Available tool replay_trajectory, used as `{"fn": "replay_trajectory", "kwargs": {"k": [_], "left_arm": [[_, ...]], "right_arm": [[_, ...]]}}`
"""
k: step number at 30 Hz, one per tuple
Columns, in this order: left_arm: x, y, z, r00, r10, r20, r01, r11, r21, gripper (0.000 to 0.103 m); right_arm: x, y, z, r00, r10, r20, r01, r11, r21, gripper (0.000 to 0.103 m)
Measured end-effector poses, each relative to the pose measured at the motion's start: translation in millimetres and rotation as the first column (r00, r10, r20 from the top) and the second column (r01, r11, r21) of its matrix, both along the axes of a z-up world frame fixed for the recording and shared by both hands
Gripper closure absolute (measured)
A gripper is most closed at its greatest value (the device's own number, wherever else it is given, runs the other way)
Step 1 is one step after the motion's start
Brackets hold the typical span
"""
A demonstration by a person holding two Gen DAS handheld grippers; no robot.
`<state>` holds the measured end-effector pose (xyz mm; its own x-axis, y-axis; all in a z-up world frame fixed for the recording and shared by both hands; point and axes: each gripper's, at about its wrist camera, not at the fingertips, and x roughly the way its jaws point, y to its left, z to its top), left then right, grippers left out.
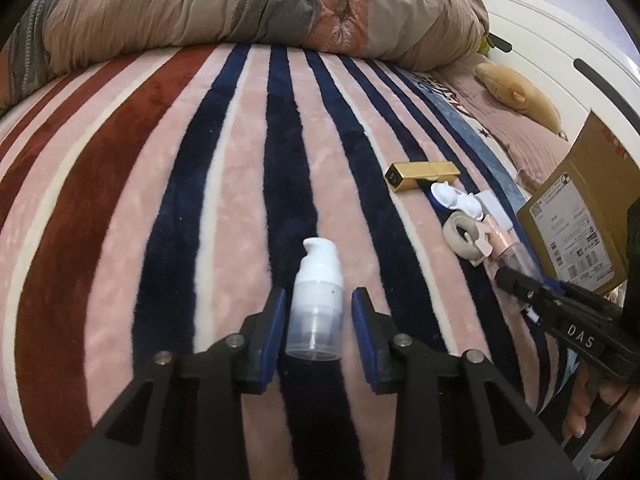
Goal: Organize rigid objects
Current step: 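Grasp the white pump bottle with the left gripper while the right grasps the clear bottle, then place the white pump bottle and clear bottle into the box with both grippers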
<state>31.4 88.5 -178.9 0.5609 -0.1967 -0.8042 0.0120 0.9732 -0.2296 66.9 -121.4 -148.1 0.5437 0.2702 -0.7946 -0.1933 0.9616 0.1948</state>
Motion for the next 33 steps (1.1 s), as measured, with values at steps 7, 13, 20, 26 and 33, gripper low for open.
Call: {"fn": "replay_trajectory", "kwargs": {"k": [7, 13, 20, 26, 33], "left_arm": [[-4, 6, 7, 1.0, 0.007, 0.019, -0.007, 1.0, -0.019, 0.082], [-17, 6, 41, 0.996, -0.006, 0.09, 0.009, 1.0, -0.029, 0.082], [-33, -17, 112, 0.972, -0.063, 0.226, 0.069, 0.997, -0.018, 0.082], [-33, -63, 170, 0.921, -0.183, 0.345, 0.197, 0.98, -0.004, 0.082], [-22, -140, 203, 0.865, -0.317, 0.389, 0.34, 0.94, 0.009, 0.082]], "right_arm": [[-16, 2, 18, 0.996, 0.029, 0.086, -0.026, 0.999, -0.043, 0.081], [-35, 3, 58, 0.978, 0.108, 0.176, -0.112, 0.994, 0.013, 0.081], [-60, -9, 125, 0.923, 0.155, 0.353, -0.179, 0.983, 0.035, 0.081], [-78, -72, 168, 0.876, 0.034, 0.481, -0.036, 0.999, -0.005, 0.081], [-70, -155, 153, 0.908, -0.075, 0.413, 0.138, 0.982, -0.126, 0.081]]}}
